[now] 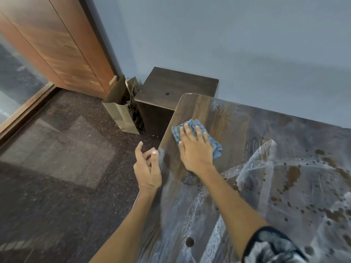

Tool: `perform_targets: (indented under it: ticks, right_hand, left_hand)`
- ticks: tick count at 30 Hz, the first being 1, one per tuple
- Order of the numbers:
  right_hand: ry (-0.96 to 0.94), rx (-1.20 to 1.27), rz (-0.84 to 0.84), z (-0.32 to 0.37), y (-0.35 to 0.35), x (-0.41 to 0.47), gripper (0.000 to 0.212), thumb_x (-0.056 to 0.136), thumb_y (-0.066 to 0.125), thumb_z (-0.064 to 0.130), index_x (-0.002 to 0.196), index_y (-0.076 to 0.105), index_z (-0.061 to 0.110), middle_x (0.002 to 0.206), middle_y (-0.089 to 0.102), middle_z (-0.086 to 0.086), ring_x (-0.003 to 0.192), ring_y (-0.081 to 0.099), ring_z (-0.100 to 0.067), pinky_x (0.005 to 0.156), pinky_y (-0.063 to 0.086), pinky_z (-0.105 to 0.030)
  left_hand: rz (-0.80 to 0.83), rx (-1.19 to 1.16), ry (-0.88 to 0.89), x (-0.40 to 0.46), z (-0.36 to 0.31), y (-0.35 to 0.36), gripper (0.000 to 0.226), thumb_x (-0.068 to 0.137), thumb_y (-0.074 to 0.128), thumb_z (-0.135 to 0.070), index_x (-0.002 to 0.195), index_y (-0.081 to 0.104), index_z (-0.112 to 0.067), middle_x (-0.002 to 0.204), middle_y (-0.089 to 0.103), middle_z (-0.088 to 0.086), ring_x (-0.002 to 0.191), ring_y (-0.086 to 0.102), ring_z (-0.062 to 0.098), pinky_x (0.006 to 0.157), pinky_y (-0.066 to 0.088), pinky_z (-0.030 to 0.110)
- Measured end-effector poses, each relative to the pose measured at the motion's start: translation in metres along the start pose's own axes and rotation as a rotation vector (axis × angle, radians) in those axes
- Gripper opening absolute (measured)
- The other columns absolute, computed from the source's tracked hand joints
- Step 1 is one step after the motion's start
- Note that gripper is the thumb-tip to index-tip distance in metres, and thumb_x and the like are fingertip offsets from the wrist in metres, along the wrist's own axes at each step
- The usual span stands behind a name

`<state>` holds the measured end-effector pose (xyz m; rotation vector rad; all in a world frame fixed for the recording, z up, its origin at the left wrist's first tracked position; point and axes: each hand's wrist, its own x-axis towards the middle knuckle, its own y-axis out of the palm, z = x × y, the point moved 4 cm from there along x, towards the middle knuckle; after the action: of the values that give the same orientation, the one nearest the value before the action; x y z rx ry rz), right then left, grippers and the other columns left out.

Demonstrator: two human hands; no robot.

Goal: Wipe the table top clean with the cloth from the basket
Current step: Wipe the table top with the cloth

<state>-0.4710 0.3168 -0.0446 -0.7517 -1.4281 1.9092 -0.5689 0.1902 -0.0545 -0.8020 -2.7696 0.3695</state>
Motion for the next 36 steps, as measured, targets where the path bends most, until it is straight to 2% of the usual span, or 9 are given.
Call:
perform_targets:
  ticks: [3, 6, 10, 13, 19, 25, 30, 33, 36]
  right_hand:
    - [-0.224, 0.033, 0.033, 0.041, 0.014, -0.033, 0.052, 0.099, 0.029, 0.032, 0.150, 0.020, 0.025, 0.159, 0.016, 0.005, 0.147, 0.008, -0.024, 0.118, 0.001, -0.041]
    - [-0.371, 0.016, 0.076, 0.043, 0.019, -0.068, 0.052, 0.096, 0.023, 0.035, 0.147, 0.029, 0.029, 0.155, 0.025, 0.011, 0.145, 0.017, -0.017, 0.117, 0.005, -0.040]
    - [-0.205, -0.010, 0.036, 0.014, 0.008, -0.034, 0.049, 0.101, 0.023, 0.034, 0.149, 0.020, 0.031, 0.158, 0.015, 0.013, 0.146, 0.010, -0.016, 0.118, 0.003, -0.043]
    - [-0.059, 0.031, 0.027, 0.023, 0.004, -0.011, 0.050, 0.102, 0.024, 0.032, 0.151, 0.015, 0.026, 0.159, 0.010, 0.008, 0.147, 0.002, -0.022, 0.118, -0.001, -0.043]
    - [-0.366, -0.028, 0.051, 0.041, 0.014, -0.052, 0.050, 0.099, 0.029, 0.032, 0.149, 0.024, 0.028, 0.157, 0.020, 0.011, 0.146, 0.012, -0.022, 0.117, -0.001, -0.043]
    - [-0.092, 0.016, 0.024, 0.028, 0.004, -0.015, 0.050, 0.102, 0.025, 0.032, 0.150, 0.016, 0.029, 0.159, 0.009, 0.010, 0.147, 0.000, -0.025, 0.117, -0.005, -0.046]
    - [-0.398, -0.021, 0.079, 0.043, 0.016, -0.069, 0.050, 0.097, 0.027, 0.033, 0.148, 0.025, 0.031, 0.157, 0.021, 0.012, 0.146, 0.010, -0.027, 0.116, -0.003, -0.045]
    - [-0.379, -0.083, 0.086, 0.023, 0.013, -0.054, 0.049, 0.099, 0.023, 0.036, 0.148, 0.020, 0.034, 0.157, 0.017, 0.017, 0.146, 0.010, -0.023, 0.116, -0.003, -0.047]
    - [-0.151, -0.048, 0.048, 0.018, 0.005, -0.020, 0.050, 0.102, 0.021, 0.035, 0.150, 0.013, 0.032, 0.159, 0.008, 0.015, 0.147, 0.000, -0.023, 0.117, -0.004, -0.046]
  left_hand:
    - [-0.008, 0.007, -0.011, 0.000, -0.002, -0.001, 0.080, 0.081, 0.036, -0.059, 0.139, 0.034, -0.004, 0.105, 0.063, 0.000, 0.080, 0.058, -0.010, 0.072, 0.037, -0.002]
    - [-0.015, 0.027, -0.039, 0.000, 0.001, -0.004, 0.078, 0.081, 0.033, -0.061, 0.139, 0.034, -0.009, 0.094, 0.064, -0.012, 0.081, 0.061, -0.005, 0.073, 0.038, 0.003]
    - [-0.009, 0.034, -0.067, -0.002, 0.004, -0.006, 0.079, 0.080, 0.031, -0.063, 0.140, 0.033, -0.011, 0.063, 0.055, -0.020, 0.060, 0.055, -0.011, 0.063, 0.039, 0.004]
    - [-0.014, 0.047, -0.062, -0.004, 0.001, -0.006, 0.080, 0.080, 0.031, -0.062, 0.141, 0.032, -0.010, 0.062, 0.054, -0.021, 0.060, 0.054, -0.015, 0.063, 0.038, 0.000]
    - [-0.054, 0.100, -0.056, -0.003, -0.001, -0.008, 0.082, 0.078, 0.029, -0.064, 0.139, 0.036, -0.009, 0.060, 0.055, -0.018, 0.056, 0.053, -0.003, 0.060, 0.038, 0.024]
    - [-0.026, 0.040, -0.040, -0.005, 0.001, -0.006, 0.079, 0.082, 0.033, -0.059, 0.140, 0.032, -0.005, 0.070, 0.058, -0.022, 0.064, 0.055, -0.017, 0.063, 0.037, -0.001]
    - [-0.036, 0.018, -0.025, -0.004, 0.000, -0.009, 0.082, 0.080, 0.034, -0.061, 0.141, 0.030, -0.006, 0.089, 0.064, -0.011, 0.075, 0.060, -0.007, 0.068, 0.039, 0.003]
    - [-0.024, 0.003, -0.034, -0.003, 0.001, -0.006, 0.080, 0.081, 0.036, -0.059, 0.141, 0.031, -0.006, 0.079, 0.063, -0.021, 0.067, 0.059, -0.014, 0.065, 0.041, 0.002]
    - [-0.036, 0.008, -0.031, -0.003, 0.001, -0.006, 0.078, 0.082, 0.036, -0.057, 0.139, 0.033, -0.004, 0.063, 0.056, -0.023, 0.059, 0.057, -0.011, 0.061, 0.040, 0.002]
